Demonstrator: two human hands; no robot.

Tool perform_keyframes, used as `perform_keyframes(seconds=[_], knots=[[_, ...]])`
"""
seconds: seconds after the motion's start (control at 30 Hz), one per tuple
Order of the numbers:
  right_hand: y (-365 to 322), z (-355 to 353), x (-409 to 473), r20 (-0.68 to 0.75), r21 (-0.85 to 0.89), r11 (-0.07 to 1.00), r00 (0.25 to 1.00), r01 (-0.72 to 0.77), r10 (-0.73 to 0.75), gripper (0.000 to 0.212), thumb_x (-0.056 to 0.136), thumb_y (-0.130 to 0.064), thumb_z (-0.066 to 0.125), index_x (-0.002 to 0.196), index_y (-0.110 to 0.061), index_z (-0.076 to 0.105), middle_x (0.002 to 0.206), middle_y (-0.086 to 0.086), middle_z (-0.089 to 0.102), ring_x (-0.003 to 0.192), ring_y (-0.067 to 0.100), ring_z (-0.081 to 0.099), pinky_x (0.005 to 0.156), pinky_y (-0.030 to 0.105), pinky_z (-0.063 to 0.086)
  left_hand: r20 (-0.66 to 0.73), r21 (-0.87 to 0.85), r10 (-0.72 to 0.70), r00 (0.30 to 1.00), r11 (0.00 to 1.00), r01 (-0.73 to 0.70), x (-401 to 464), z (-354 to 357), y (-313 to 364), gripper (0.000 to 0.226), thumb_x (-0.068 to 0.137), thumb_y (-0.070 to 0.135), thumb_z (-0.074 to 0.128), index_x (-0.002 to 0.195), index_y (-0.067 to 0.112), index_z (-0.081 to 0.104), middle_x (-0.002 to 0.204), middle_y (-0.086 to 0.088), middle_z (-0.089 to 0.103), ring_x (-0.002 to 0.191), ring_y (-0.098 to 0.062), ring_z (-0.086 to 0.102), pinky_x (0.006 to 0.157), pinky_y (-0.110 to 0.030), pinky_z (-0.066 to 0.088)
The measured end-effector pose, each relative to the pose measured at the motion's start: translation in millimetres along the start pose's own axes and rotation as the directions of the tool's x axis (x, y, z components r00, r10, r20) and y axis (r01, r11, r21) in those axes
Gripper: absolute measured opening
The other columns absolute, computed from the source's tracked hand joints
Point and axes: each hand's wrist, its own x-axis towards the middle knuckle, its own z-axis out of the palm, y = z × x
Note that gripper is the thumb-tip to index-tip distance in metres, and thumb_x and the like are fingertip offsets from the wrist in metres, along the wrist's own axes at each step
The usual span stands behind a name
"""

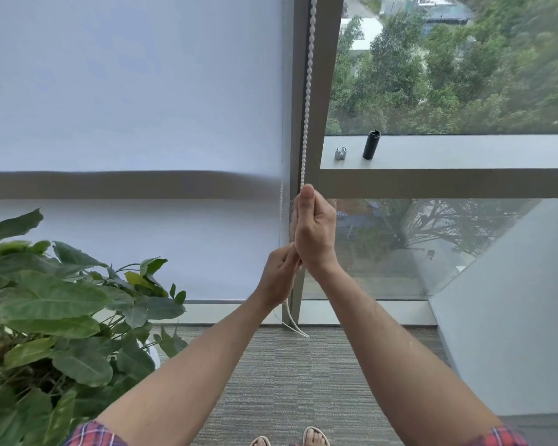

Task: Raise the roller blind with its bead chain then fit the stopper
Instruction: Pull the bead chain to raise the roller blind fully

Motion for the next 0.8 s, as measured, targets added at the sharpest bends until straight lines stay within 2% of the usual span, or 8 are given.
perform_keyframes(seconds=[0.1, 0.2, 0.3, 0.37, 0.43, 0.53, 0.63, 0.8], knots=[[8, -3, -7, -0.004, -0.016, 0.999, 0.999, -0.044, 0.044, 0.046, 0.096, -0.065, 0.040, 0.060, -0.035, 0.040, 0.054, -0.011, 0.033, 0.048, 0.017, 0.030, 0.044, 0.037, 0.027, -0.050, 0.145, 0.045, 0.998, 0.989, -0.038, 0, -12, -8, 0.025, 0.090, 0.041, 0.045, 0.080, 0.026, 0.062, 0.082, 0.001, 0.060, 0.081, -0.018, 0.054, 0.072, -0.038, 0.045], [17, -5, -13, 0.007, -0.096, 0.994, 0.999, -0.044, 0.045, 0.043, 0.099, -0.058, 0.039, 0.061, -0.039, 0.045, 0.052, -0.016, 0.042, 0.048, 0.005, 0.038, 0.049, 0.030, 0.033, -0.163, 0.034, 0.061, 0.985, 0.998, -0.056, 5, -19, 10, 0.028, 0.083, 0.016, 0.044, 0.101, 0.015, 0.066, 0.104, -0.009, 0.065, 0.102, -0.017, 0.060, 0.085, -0.033, 0.046], [35, -8, -27, 0.048, -0.145, 0.988, 0.997, -0.055, 0.062, 0.037, 0.103, -0.041, 0.038, 0.071, -0.043, 0.056, 0.055, -0.021, 0.053, 0.051, -0.002, 0.047, 0.053, 0.019, 0.039, -0.225, -0.097, 0.141, 0.964, 0.981, -0.166, 13, -19, 48, 0.029, 0.089, 0.012, 0.039, 0.101, 0.017, 0.066, 0.095, -0.008, 0.066, 0.092, -0.018, 0.061, 0.082, -0.035, 0.049], [45, -8, -36, 0.060, -0.164, 0.982, 0.993, -0.091, 0.102, 0.038, 0.100, -0.044, 0.037, 0.065, -0.035, 0.047, 0.055, -0.014, 0.044, 0.052, 0.008, 0.039, 0.051, 0.033, 0.035, -0.218, -0.147, 0.211, 0.953, 0.958, -0.246, 19, -17, 74, 0.028, 0.097, 0.020, 0.036, 0.104, 0.020, 0.063, 0.093, -0.009, 0.064, 0.089, -0.022, 0.060, 0.081, -0.036, 0.048], [50, -7, -41, 0.052, -0.181, 0.977, 0.991, -0.112, 0.124, 0.040, 0.099, -0.046, 0.036, 0.063, -0.030, 0.037, 0.057, -0.010, 0.038, 0.053, 0.011, 0.033, 0.051, 0.036, 0.030, -0.181, -0.164, 0.261, 0.948, 0.943, -0.291, 22, -11, 92, 0.032, 0.103, 0.024, 0.031, 0.104, 0.017, 0.062, 0.087, -0.009, 0.062, 0.082, -0.024, 0.060, 0.073, -0.035, 0.048], [54, -7, -41, 0.060, -0.156, 0.980, 0.989, -0.128, 0.138, 0.037, 0.098, -0.037, 0.040, 0.061, -0.032, 0.039, 0.056, -0.012, 0.039, 0.054, 0.008, 0.033, 0.051, 0.034, 0.028, -0.158, -0.240, 0.214, 0.964, 0.939, -0.248, 25, 2, 106, 0.035, 0.106, 0.026, 0.033, 0.089, 0.013, 0.061, 0.062, 0.006, 0.051, 0.054, -0.011, 0.045, 0.051, -0.021, 0.036], [58, -11, -38, 0.150, -0.063, 0.977, 0.966, -0.204, 0.211, 0.041, 0.098, -0.023, 0.043, 0.059, -0.034, 0.047, 0.050, -0.015, 0.042, 0.049, 0.009, 0.033, 0.049, 0.029, 0.027, -0.202, -0.265, 0.173, 0.964, 0.938, -0.224, 28, 6, 103, 0.037, 0.103, 0.029, 0.038, 0.072, 0.016, 0.054, 0.052, 0.014, 0.039, 0.046, -0.003, 0.032, 0.046, -0.014, 0.028], [59, -19, -40, 0.284, 0.099, 0.928, 0.904, -0.358, 0.319, 0.037, 0.104, -0.024, 0.043, 0.069, -0.020, 0.053, 0.053, -0.012, 0.044, 0.047, 0.006, 0.036, 0.047, 0.022, 0.033, -0.231, -0.303, 0.161, 0.959, 0.925, -0.228, 27, 5, 101, 0.038, 0.098, 0.034, 0.042, 0.066, 0.016, 0.052, 0.046, 0.010, 0.036, 0.040, -0.005, 0.028, 0.041, -0.018, 0.025]])
